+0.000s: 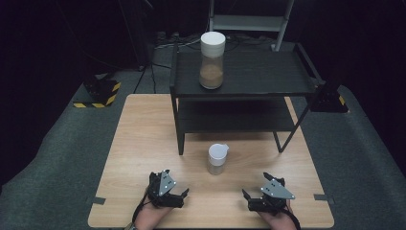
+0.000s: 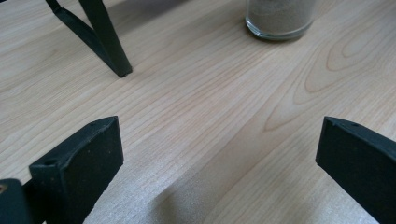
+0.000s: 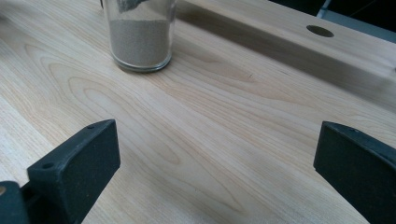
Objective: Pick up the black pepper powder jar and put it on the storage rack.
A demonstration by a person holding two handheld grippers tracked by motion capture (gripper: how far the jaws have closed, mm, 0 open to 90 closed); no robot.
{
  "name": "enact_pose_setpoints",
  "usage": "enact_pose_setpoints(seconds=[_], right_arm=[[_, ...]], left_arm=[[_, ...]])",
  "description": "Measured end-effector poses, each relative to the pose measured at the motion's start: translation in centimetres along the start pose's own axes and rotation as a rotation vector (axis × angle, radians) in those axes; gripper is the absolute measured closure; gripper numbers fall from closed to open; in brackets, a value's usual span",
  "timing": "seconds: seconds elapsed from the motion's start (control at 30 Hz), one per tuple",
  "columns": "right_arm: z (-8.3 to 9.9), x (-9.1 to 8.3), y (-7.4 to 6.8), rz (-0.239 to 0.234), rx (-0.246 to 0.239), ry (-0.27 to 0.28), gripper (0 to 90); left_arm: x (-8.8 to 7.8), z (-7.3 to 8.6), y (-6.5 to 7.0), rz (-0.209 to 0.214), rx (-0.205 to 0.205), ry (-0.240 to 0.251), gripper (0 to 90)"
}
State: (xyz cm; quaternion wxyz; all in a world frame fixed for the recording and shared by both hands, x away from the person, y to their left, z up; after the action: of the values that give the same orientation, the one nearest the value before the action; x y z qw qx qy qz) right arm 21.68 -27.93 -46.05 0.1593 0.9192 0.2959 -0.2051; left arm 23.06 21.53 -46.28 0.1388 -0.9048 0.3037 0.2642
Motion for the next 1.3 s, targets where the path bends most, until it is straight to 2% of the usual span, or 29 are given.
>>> enact_pose_setpoints(seconds=[0.3,0.47,0.7,0.77,0.9,1.13,1.3], right_arm=[[0.0,0.0,-0.1,0.003,-0.001,0.004,0.0],[0.0,-0.3,-0.3,0.007,-0.001,0.024,0.0],[-0.5,-0.8,-0.7,-0.015,-0.006,0.072,0.0],[-0.6,-1.0,-0.9,-0.014,-0.017,0.102,0.0],[-0.9,-0.9,-1.1,-0.038,-0.001,0.133,0.0],[-2.0,-0.3,-1.2,-0.079,0.009,0.142,0.0],[-2.7,0.2,-1.3,-0.083,0.01,0.138,0.0]], left_arm=[[0.0,0.1,0.1,0.002,0.006,0.004,1.0],[-0.1,0.1,0.0,0.009,0.005,0.005,1.0],[-0.1,0.1,0.0,0.011,-0.002,0.002,1.0],[0.0,0.1,0.0,0.01,0.002,0.001,1.0],[-0.1,0.1,0.0,0.011,0.003,0.001,1.0],[-0.1,0.1,-0.1,0.012,0.005,0.004,1.0],[-0.1,0.1,0.0,0.014,0.009,0.004,1.0]])
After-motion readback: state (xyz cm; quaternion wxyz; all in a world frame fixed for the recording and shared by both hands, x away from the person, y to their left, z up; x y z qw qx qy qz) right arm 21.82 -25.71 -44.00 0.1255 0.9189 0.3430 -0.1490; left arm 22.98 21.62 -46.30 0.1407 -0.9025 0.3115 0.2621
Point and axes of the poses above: each handheld gripper's, and its own axes: x roughly forward along the jaws, z roughly out of its underside, y roughly to its right, the point moved 2 cm from there along x, roughly forward along the jaws, and after that the axes turned 1 degree about -x, right-handed, at the moved point
